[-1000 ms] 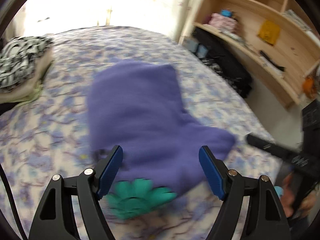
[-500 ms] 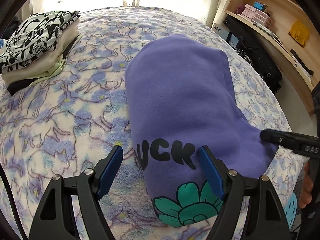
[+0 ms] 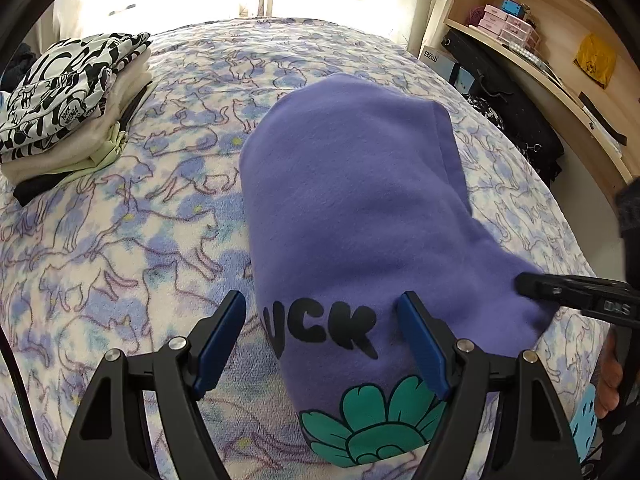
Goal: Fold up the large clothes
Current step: 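Press and square the folded hoodie bundle with both open tools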
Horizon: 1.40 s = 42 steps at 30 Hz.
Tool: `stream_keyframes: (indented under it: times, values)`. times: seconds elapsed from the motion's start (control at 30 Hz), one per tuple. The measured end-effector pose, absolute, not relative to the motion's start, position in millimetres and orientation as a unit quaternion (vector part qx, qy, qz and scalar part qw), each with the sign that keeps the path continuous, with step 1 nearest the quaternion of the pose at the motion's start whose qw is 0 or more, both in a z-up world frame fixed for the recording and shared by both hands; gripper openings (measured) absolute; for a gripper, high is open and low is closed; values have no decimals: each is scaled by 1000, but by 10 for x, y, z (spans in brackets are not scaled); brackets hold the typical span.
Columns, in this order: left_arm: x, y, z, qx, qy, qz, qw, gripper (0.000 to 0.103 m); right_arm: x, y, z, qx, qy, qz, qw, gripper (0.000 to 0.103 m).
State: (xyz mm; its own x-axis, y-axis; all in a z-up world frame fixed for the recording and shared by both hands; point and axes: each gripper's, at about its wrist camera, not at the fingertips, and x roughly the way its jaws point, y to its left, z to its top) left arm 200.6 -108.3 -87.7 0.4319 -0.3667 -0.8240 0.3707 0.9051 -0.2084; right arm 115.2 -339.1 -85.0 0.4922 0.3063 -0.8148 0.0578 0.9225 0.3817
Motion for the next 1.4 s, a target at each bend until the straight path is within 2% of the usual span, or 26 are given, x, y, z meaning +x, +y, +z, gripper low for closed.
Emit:
stream_keyframes:
  times: [0.17,0.43,0.6,0.7,0.73,0.83,0.87,1.13,1.4]
  values:
    - [1924,-1145,-915,4,485,-236,842,77,798,-3471,-790,187,457,55,868,11]
    - [1771,-1320,-1128,13,484,-252,838,79,825,-3580,-1651,232,493,14,839,11]
    - [1837,-1292,-1075,9,495,-256,830,79,880,-3439,-1440,180,499,18,847,14]
    - [1966,-1259,-1007,3,503,-265,823,80,994,-3433,-1220,172,505,35,845,18]
    - [2000,-1253,-983,2,503,-268,822,80,1029,-3454,-1144,177,498,42,848,23]
    - [2171,-1212,-900,-7,504,-271,820,80,1202,-3543,-947,193,474,49,858,50]
    - [2220,-1206,-886,-11,505,-269,820,80,1306,-3582,-889,198,464,49,862,56]
    - [2862,-983,-890,-77,514,-259,814,80,2272,-3856,-1042,264,465,54,843,57]
    - [3263,-947,-1025,-100,524,-259,805,80,2659,-4086,-1421,351,456,100,812,57]
